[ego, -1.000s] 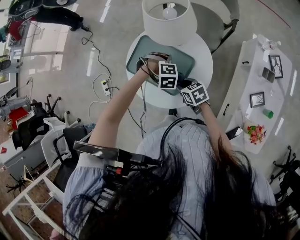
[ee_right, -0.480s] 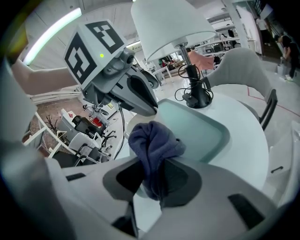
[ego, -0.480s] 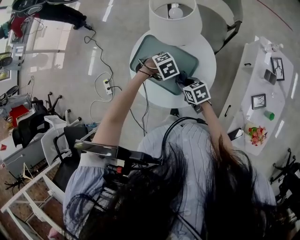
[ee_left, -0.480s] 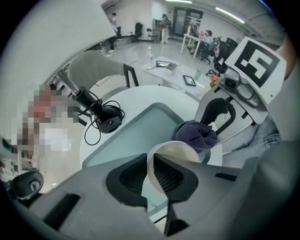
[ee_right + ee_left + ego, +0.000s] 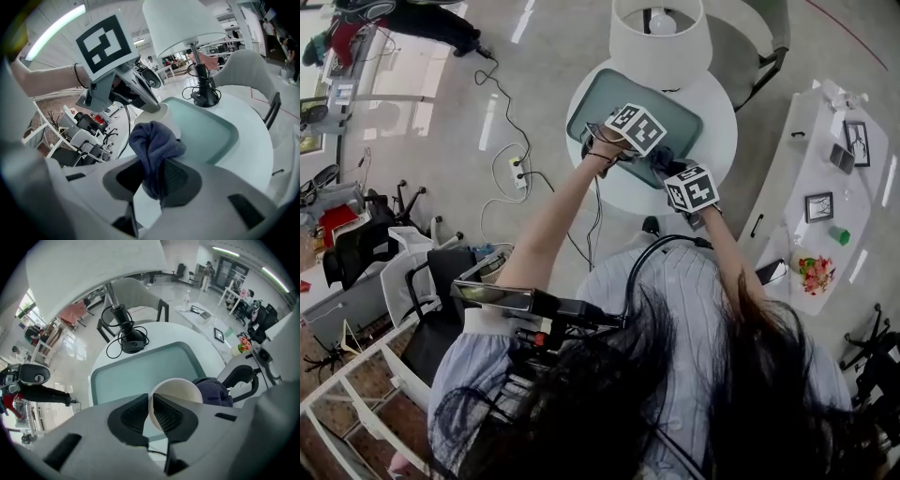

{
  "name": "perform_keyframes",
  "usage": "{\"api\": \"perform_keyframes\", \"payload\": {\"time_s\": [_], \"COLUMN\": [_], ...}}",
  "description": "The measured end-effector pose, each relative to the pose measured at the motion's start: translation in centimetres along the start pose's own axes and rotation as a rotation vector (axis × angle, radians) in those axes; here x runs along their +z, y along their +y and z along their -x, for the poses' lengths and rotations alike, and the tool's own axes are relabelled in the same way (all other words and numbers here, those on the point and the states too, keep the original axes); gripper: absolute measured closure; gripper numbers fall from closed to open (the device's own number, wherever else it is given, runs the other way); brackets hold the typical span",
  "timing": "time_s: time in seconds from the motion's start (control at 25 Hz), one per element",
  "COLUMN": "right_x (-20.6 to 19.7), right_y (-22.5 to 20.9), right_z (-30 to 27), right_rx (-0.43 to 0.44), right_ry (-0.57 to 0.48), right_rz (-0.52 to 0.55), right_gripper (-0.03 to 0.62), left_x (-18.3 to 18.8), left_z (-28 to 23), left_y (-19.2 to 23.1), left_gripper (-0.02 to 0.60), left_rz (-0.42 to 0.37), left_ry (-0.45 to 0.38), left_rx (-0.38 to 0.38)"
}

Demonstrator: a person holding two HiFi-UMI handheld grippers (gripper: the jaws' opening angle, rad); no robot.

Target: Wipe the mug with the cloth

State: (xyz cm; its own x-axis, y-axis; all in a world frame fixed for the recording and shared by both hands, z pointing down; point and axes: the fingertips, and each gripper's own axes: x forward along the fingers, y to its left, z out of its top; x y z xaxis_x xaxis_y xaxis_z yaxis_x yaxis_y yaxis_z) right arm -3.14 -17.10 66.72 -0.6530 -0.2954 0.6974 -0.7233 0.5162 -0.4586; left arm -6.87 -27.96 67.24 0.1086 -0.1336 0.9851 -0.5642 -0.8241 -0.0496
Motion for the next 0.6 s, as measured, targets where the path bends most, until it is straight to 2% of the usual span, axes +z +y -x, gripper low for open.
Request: {"api": "perform_keyframes", "payload": {"time_s": [0.32,0.6], "right_x": [-0.2,-0.6], "right_y": [1.6,2.1], "right_z": [-0.3,-0.3], "right_rx": [-0.006,0.004], "right_ry": [0.008,0.017], "right_rz": [0.026,0.043], "right_gripper": [0.496,0.496], "left_x": [-2.2,-3.5], "left_z": [0.6,0.8], "left_y": [0.8,0.7], "left_gripper": [0.538,0.540], "left_rz": [0.248,0.468], "left_ry": [0.023,0.015], "left_rx": [0.071,0.054]}}
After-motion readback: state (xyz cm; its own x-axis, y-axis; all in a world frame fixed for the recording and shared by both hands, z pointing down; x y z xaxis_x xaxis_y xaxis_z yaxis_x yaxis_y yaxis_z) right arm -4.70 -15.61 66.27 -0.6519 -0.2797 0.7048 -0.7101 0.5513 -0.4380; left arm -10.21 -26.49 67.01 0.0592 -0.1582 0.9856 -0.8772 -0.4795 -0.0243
